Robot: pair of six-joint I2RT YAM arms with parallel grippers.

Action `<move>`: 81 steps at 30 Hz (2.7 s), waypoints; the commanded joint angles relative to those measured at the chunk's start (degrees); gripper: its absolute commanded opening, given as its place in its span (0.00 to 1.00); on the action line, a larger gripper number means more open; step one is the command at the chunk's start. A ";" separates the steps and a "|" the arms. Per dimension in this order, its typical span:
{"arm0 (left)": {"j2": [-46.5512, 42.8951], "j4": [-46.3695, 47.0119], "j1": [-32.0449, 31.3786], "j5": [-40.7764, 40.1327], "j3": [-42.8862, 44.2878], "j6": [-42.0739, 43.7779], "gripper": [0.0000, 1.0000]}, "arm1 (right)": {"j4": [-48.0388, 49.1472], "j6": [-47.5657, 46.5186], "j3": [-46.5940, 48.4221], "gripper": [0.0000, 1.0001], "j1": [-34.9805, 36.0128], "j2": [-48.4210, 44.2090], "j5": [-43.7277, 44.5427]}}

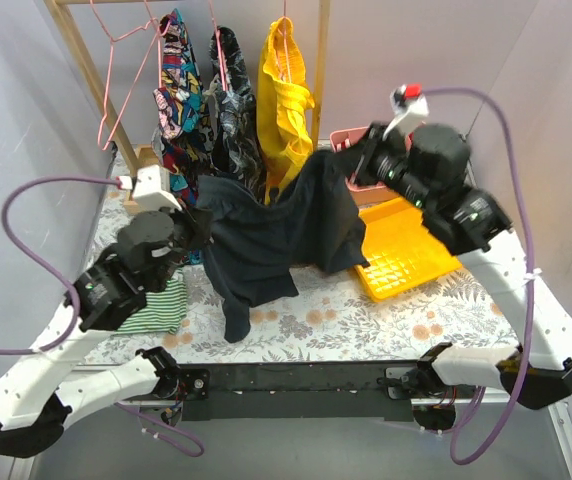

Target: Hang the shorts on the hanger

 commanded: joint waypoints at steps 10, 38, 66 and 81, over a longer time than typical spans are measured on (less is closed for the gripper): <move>-9.91 16.64 0.22 19.45 -47.58 -35.84 0.22 | 17.91 5.71 -64.68 0.01 -0.27 -22.76 -1.93; 20.89 9.72 29.70 20.81 20.93 11.82 0.77 | 7.27 -5.36 -53.88 0.58 -0.18 -22.24 -0.87; 50.03 10.67 58.67 38.18 48.65 23.39 0.75 | 7.98 -10.64 -54.85 0.57 -0.27 -15.83 -7.29; 54.78 11.73 58.76 42.74 47.77 22.42 0.42 | 6.84 -10.73 -54.41 0.57 -0.27 -16.18 -8.00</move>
